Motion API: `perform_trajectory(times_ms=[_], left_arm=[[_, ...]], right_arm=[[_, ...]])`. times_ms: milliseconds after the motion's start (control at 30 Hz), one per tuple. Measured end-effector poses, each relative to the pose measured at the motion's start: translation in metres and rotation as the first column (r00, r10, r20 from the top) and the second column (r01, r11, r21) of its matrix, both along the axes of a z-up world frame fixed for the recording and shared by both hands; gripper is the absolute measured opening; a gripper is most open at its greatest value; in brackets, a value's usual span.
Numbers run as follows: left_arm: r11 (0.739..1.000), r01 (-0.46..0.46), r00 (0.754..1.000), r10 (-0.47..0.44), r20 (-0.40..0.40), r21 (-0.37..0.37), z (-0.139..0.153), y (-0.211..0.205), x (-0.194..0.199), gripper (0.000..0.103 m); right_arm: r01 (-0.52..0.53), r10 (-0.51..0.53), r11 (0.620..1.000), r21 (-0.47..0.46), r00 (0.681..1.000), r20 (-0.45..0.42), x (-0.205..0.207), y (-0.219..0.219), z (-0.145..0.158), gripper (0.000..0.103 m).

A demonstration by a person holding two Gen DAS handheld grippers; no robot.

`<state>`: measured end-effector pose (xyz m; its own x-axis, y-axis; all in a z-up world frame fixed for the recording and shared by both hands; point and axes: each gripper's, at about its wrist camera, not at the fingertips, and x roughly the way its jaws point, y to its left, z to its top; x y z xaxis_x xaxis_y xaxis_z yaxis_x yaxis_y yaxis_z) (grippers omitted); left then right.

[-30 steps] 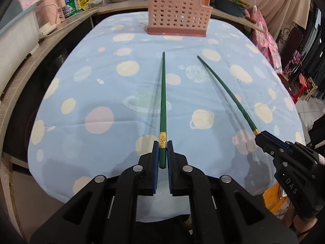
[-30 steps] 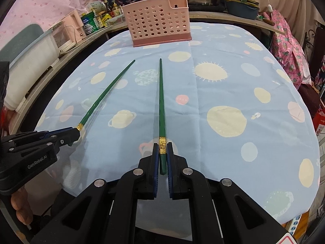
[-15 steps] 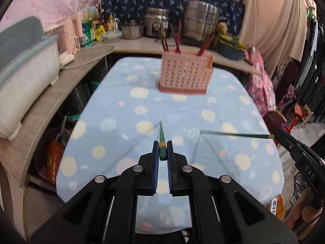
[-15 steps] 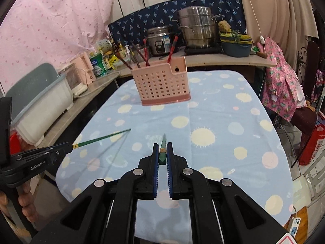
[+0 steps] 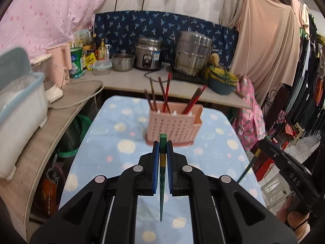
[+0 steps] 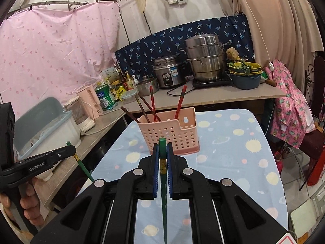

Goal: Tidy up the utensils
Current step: 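Lift both green chopsticks and carry them above the pink holder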

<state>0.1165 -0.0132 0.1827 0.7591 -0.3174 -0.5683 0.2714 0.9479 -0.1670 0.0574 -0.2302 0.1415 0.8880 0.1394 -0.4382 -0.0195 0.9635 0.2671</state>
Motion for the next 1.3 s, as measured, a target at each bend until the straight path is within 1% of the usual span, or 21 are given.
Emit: perform_trajectory(times_ms=[133, 333, 433, 500, 600, 700, 800, 1000, 1167, 1300], left_arm=[[1.0, 0.01, 0.999, -0.009, 0.047, -0.026, 0.027, -0.006, 0.022, 0.007], [0.998, -0.002, 0.988, 0.012, 0.154, -0.066, 0.079, -0.014, 0.064, 0.007], [0.996, -0.013, 0.981, 0.03, 0.192, -0.086, 0.1, -0.018, 0.087, 0.007], [0.995, -0.025, 0.977, 0.044, 0.209, -0.094, 0.108, -0.021, 0.1, 0.007], [0.994, -0.043, 0.971, 0.065, 0.231, -0.1, 0.116, -0.026, 0.121, 0.007], [0.993, -0.053, 0.972, 0.074, 0.223, -0.101, 0.114, -0.03, 0.142, 0.007], [0.994, -0.062, 0.976, 0.079, 0.204, -0.087, 0.102, -0.035, 0.157, 0.007], [0.996, -0.066, 0.986, 0.074, 0.148, -0.059, 0.071, -0.042, 0.183, 0.007], [0.997, -0.06, 0.993, 0.064, 0.103, -0.043, 0.048, -0.047, 0.196, 0.007], [0.998, -0.059, 0.995, 0.061, 0.074, -0.037, 0.035, -0.049, 0.204, 0.008]], right_arm=[[-0.004, 0.003, 1.0, 0.029, 0.999, 0.034, 0.026, -0.009, 0.02, 0.007], [0.002, -0.005, 1.0, 0.031, 0.993, 0.118, 0.075, -0.015, 0.062, 0.007], [0.007, -0.011, 1.0, 0.028, 0.988, 0.155, 0.1, -0.017, 0.084, 0.007], [0.016, -0.019, 1.0, 0.023, 0.984, 0.178, 0.117, -0.019, 0.097, 0.007], [0.02, -0.025, 0.999, 0.031, 0.98, 0.199, 0.14, -0.023, 0.11, 0.007], [0.03, -0.034, 0.999, 0.023, 0.977, 0.21, 0.163, -0.025, 0.116, 0.007], [0.033, -0.036, 0.999, 0.019, 0.98, 0.195, 0.185, -0.027, 0.112, 0.007], [0.03, -0.032, 0.999, 0.024, 0.992, 0.121, 0.223, -0.029, 0.079, 0.007], [0.028, -0.029, 0.999, 0.018, 0.998, 0.055, 0.241, -0.025, 0.047, 0.007], [0.02, -0.02, 1.0, 0.014, 1.0, 0.013, 0.252, -0.024, 0.03, 0.007]])
